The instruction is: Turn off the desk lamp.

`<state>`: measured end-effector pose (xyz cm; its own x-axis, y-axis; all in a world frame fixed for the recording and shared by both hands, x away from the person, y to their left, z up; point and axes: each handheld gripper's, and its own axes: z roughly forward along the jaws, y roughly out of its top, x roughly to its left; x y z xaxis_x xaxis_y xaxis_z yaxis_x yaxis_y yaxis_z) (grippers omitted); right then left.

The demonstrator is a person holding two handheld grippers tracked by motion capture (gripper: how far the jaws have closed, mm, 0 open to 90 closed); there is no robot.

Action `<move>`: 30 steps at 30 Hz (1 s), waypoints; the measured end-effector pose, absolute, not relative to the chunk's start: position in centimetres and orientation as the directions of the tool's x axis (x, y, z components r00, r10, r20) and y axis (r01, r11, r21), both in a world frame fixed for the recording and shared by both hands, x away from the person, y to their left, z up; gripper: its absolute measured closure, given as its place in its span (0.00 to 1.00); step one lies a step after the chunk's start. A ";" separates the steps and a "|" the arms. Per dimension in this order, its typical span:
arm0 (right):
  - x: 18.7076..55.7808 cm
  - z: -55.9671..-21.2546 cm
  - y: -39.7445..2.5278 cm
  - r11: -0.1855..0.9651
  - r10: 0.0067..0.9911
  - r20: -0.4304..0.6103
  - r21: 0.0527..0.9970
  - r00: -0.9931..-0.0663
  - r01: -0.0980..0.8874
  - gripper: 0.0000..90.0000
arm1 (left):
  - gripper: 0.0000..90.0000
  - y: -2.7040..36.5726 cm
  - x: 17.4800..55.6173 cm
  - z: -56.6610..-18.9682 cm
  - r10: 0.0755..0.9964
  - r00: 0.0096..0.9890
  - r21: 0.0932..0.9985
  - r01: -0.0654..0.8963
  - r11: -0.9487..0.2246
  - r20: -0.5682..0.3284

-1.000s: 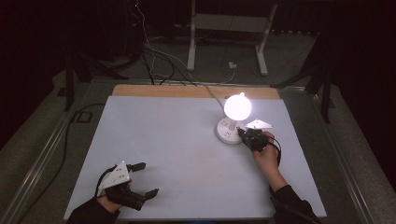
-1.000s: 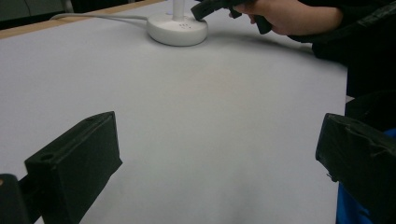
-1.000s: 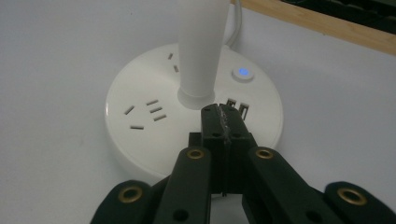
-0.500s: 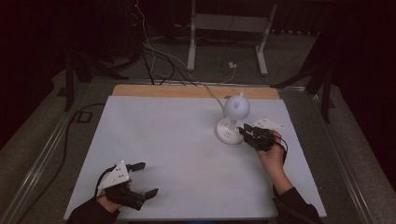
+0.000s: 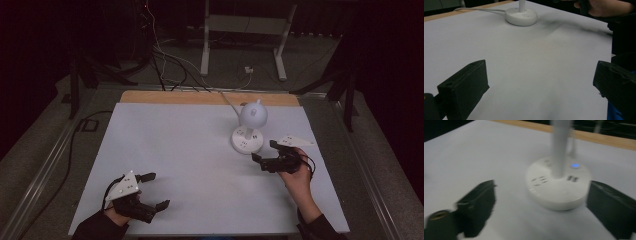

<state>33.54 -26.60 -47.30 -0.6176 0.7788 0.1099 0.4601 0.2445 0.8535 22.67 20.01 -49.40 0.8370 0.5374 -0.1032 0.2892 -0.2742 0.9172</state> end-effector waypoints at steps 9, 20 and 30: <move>30.0 -48.2 -26.6 0.282 0.726 0.100 0.859 -0.681 0.427 0.01 | 0.01 20.3 22.1 -49.3 0.539 0.837 0.919 0.282 -0.276 -0.095; 27.0 -49.5 -29.1 0.337 0.712 0.116 0.809 -0.693 0.482 0.01 | 0.00 20.3 22.0 -49.3 0.535 0.839 0.919 0.279 -0.278 -0.093; 26.9 -50.9 -30.5 0.381 0.691 0.145 0.760 -0.708 0.527 0.01 | 0.00 20.2 22.1 -49.4 0.535 0.840 0.917 0.282 -0.282 -0.094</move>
